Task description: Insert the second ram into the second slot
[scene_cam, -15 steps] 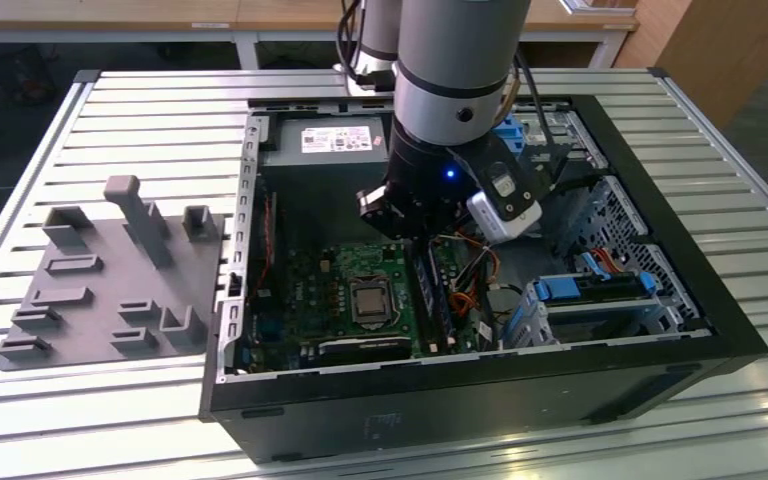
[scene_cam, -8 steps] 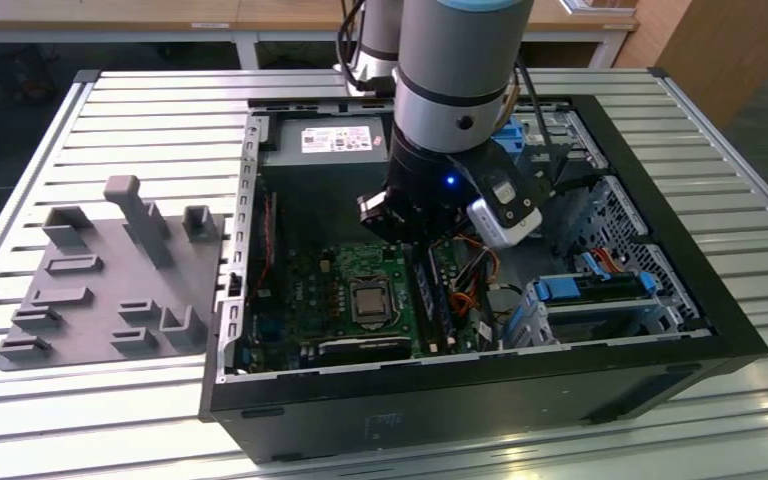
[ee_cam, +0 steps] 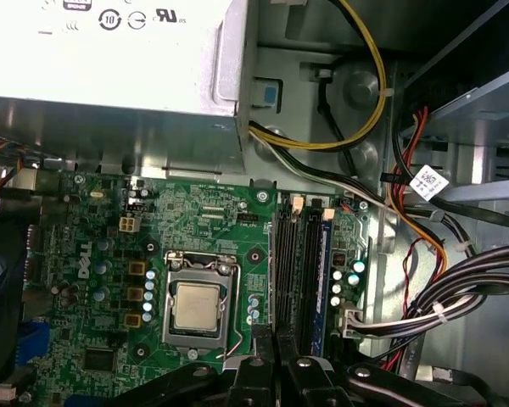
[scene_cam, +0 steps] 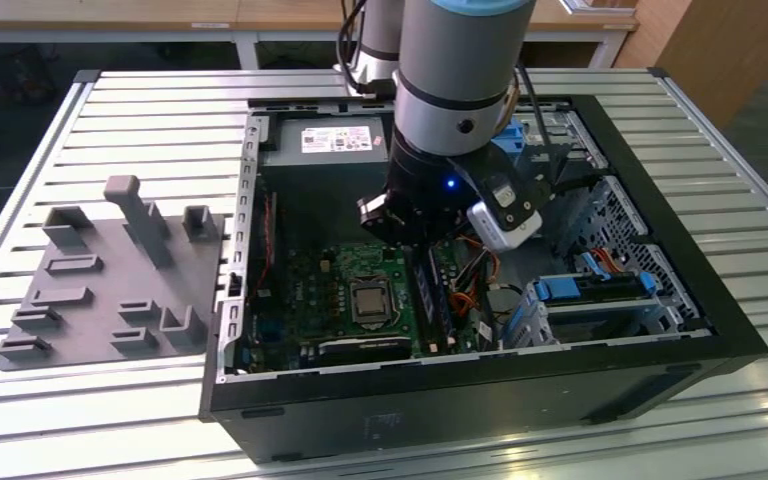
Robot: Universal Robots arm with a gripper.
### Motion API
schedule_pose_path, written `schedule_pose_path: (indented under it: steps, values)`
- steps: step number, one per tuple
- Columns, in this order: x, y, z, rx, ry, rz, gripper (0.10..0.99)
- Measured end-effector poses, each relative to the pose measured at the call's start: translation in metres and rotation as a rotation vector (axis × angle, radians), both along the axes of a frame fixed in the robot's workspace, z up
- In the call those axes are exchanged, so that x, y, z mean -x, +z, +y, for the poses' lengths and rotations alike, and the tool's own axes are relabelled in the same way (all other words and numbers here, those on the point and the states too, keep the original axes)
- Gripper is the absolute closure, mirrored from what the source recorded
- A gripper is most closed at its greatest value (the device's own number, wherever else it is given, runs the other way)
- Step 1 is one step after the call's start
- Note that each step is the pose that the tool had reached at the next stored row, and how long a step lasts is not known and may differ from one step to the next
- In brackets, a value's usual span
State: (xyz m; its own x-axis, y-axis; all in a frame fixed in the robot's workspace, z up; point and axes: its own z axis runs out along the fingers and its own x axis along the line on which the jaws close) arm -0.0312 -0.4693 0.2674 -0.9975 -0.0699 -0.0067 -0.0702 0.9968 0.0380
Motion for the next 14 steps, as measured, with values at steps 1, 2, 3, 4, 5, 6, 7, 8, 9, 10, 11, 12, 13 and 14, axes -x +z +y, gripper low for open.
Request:
schedule_pose_path:
  steps: [1, 2, 3, 4, 5, 6, 7, 8, 9, 10, 11, 12, 13, 14]
  values:
    - [0.0, -0.0004, -0.0003, 0.0, 0.0, 0.0003, 0.953]
    - [-0.0001, -0.0008, -0.0006, 0.0, 0.0, 0.0007, 0.953]
    - [-0.0003, -0.0009, -0.0007, 0.0, 0.0, 0.0016, 0.953]
    - [-0.0003, -0.001, -0.0008, 0.0, -0.001, 0.0017, 0.953]
    - [-0.0003, -0.0013, -0.0009, 0.0, -0.002, 0.0017, 0.953]
    - [-0.0003, -0.0016, -0.0009, 0.0, -0.002, 0.0017, 0.953]
    - [-0.0003, -0.0021, -0.0009, 0.0, -0.003, 0.0016, 0.953]
    - [-0.0003, -0.0027, -0.0009, 0.0, -0.003, 0.0016, 0.953]
    - [-0.0003, -0.0033, -0.0009, 0.0, -0.003, 0.0017, 0.953]
    - [-0.0003, -0.0042, -0.0009, 0.001, -0.004, 0.0017, 0.953]
    - [-0.0003, -0.005, -0.001, 0.001, -0.005, 0.0017, 0.953]
    - [-0.0003, -0.0054, -0.0012, 0.002, -0.005, 0.0017, 0.953]
    - [-0.0004, -0.0063, -0.0017, 0.002, -0.006, 0.0017, 0.953]
    - [-0.0004, -0.0077, -0.0022, 0.002, -0.006, 0.0016, 0.953]
